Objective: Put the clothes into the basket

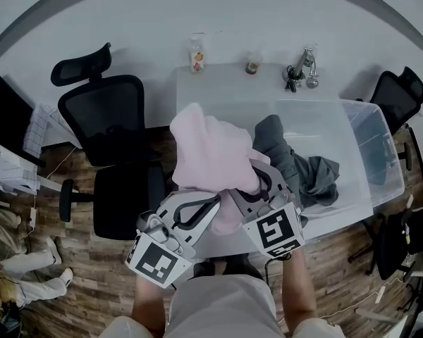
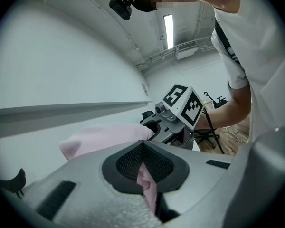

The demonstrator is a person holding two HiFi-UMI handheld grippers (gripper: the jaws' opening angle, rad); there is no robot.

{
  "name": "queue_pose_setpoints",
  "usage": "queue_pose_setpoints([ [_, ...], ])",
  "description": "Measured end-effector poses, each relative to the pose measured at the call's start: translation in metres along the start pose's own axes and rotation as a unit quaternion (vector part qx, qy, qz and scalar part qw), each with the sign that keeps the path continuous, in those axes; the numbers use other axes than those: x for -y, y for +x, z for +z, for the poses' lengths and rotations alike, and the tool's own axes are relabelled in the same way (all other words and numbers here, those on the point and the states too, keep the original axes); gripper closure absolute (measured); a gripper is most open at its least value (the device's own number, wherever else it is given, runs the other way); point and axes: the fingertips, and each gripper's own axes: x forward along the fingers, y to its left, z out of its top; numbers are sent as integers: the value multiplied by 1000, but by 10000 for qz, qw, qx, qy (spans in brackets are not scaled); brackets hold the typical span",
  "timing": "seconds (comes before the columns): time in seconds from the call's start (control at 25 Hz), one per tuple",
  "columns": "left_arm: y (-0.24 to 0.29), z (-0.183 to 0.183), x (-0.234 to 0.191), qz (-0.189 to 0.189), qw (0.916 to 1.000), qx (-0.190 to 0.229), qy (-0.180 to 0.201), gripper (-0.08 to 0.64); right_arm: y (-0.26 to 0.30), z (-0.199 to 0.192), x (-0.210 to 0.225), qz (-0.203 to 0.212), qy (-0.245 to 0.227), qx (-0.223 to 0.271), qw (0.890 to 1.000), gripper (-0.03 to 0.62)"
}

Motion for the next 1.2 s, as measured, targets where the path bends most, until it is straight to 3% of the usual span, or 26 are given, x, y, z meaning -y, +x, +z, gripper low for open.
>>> queue_pose_setpoints([
  [0.72, 53, 85, -28, -194, 9961, 766, 399, 560, -56, 50, 96, -921, -317, 328, 9947, 403],
  [0.96, 78, 107, -32, -361, 9953, 856, 287, 560, -79, 55, 129, -1246, -400, 318, 9909, 402],
  [1.2, 105, 131, -27, -519, 9923, 1027, 458, 560, -102, 52, 159, -1501, -376, 345, 9874, 402],
])
